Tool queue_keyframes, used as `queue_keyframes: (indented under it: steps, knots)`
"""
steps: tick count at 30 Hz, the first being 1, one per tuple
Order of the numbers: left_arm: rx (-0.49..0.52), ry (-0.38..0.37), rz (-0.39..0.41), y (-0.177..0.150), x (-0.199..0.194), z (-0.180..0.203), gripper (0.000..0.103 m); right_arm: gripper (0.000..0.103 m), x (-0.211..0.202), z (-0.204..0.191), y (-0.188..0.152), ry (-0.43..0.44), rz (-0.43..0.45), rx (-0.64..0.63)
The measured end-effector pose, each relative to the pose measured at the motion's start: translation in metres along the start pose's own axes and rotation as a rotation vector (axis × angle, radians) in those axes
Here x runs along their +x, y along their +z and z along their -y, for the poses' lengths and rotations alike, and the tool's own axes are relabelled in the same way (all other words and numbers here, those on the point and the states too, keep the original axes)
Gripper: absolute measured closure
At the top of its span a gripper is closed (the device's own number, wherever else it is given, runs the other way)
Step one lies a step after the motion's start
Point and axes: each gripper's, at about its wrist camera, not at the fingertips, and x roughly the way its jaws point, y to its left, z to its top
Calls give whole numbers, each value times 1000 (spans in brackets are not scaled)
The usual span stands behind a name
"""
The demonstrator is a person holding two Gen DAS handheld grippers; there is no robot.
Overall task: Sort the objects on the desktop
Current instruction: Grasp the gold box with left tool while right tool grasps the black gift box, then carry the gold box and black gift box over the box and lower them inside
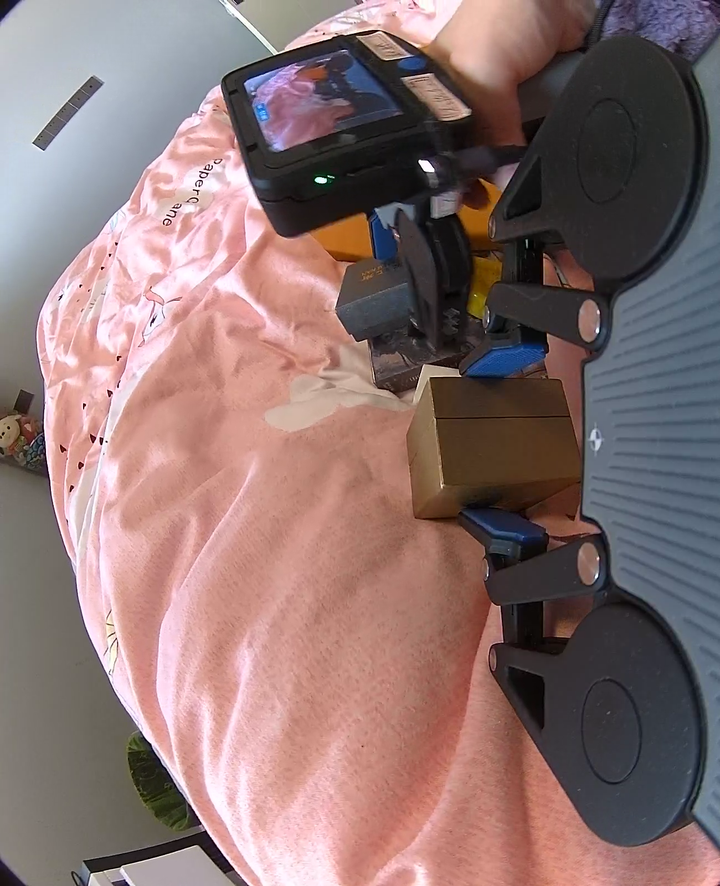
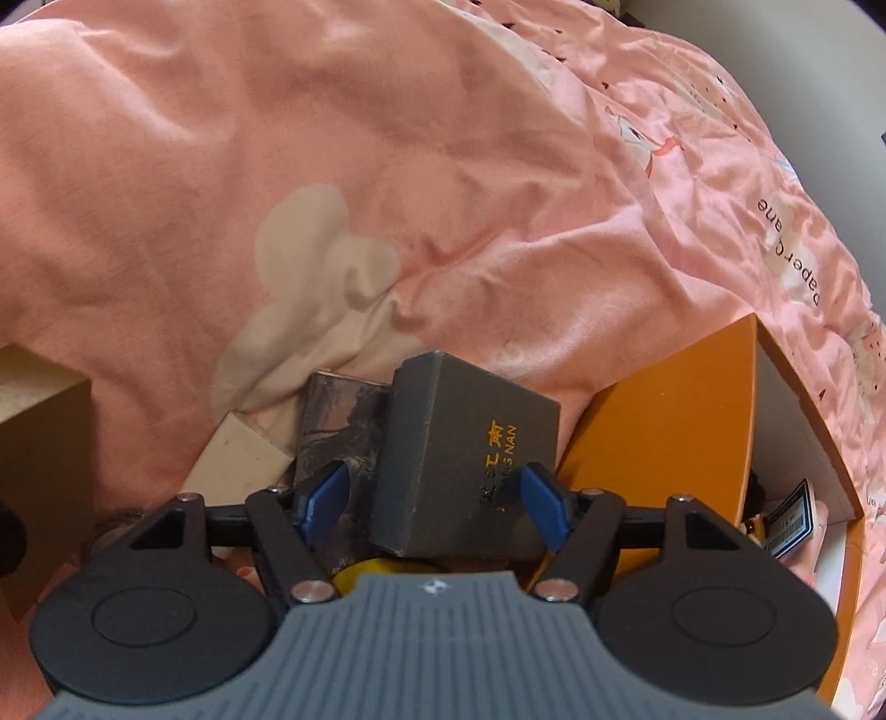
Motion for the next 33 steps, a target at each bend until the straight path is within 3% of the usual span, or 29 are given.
queue_keyframes:
  steps: [9,13,20,27,33]
  knots:
    - [0,-22,0,-1,-1,-4,44,58,-27,29,1,99,53,113]
    - [-3,-35,1,-1,-3,-3,44,63,-50,46,-5,208,102,211]
    - [7,-89,8,2,-13,4,44,64,-90,70,-24,371,203,348]
    - [44,-229,16,18,-33,29,45,64,-134,108,-57,467,313,480]
    - [136,-357,5,32,-47,80,45,64,-166,150,-107,422,407,596]
